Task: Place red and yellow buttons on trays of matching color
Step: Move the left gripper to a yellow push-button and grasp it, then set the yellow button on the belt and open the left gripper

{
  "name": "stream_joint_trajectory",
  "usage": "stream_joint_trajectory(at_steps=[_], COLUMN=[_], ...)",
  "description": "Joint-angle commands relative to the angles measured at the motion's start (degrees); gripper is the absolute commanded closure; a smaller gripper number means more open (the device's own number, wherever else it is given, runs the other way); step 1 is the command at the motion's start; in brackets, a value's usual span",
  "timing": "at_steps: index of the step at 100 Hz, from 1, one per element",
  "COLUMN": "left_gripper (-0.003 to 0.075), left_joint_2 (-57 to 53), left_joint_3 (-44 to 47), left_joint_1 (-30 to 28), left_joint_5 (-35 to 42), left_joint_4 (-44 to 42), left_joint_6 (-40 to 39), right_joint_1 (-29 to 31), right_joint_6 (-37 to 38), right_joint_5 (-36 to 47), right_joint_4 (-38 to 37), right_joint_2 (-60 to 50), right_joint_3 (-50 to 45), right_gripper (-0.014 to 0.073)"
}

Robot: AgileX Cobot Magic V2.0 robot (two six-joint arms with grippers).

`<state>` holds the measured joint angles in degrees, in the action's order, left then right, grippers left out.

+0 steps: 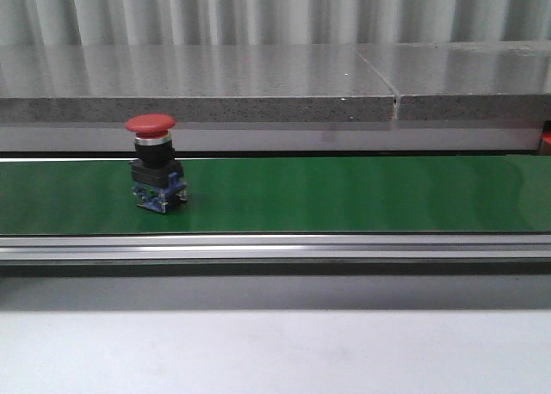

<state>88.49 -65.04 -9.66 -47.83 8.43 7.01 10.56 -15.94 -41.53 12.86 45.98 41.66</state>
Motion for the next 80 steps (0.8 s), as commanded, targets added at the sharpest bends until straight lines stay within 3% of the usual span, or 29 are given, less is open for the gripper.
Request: stream_joint_trajectory(at_steps=[1,20,27,34,45,47,48,49,59,80], left_gripper=[0.0740,0.0736,0.0697,0.0596,0.0317,0.0239,0.0239,0.0184,0.0015,0.0073], left_joint_2=[-0.59,0.14,0.14,0.14,0.14,0.14,0.14,0.14,0.14,-2.12], left_joint_3=[-1.31,-1.31,-1.43,-1.43,-1.43,-1.43,-1.43,-1.43,-1.92,-2.73], left_joint_1=[0.51,0.51,0.51,0.51,0.51,0.51,0.51,0.51,0.51,2.15], left_joint_5=[2.51,2.40,2.40,2.40,2.32,2.32,2.32,2.32,2.41,3.86], left_joint_4=[0.83,2.06,2.06,2.06,2.33,2.33,2.33,2.44,2.44,2.67], left_joint_6=[0.10,0.10,0.10,0.43,1.49,1.49,1.49,1.49,1.49,2.89], right_joint_1=[-0.27,-0.27,-0.27,-0.27,-0.27,-0.27,-0.27,-0.27,-0.27,-0.27], right_joint_6=[-0.49,-0.49,-0.49,-0.49,-0.49,-0.49,-0.49,-0.49,-0.49,-0.49], right_joint_5=[2.97,2.97,2.97,2.97,2.97,2.97,2.97,2.97,2.97,2.97], right_joint_4=[0.22,0.22,0.22,0.22,0.22,0.22,0.22,0.22,0.22,0.22], right_joint_2=[-0.43,-0.43,-0.43,-0.43,-0.43,-0.43,-0.43,-0.43,-0.43,-0.43], right_joint_3=[1.55,1.55,1.55,1.55,1.55,1.55,1.55,1.55,1.55,1.55], right_gripper=[0.0661,0.0661,0.0661,0.0661,0.0661,0.0661,0.0661,0.0661,0.0661,0.0661])
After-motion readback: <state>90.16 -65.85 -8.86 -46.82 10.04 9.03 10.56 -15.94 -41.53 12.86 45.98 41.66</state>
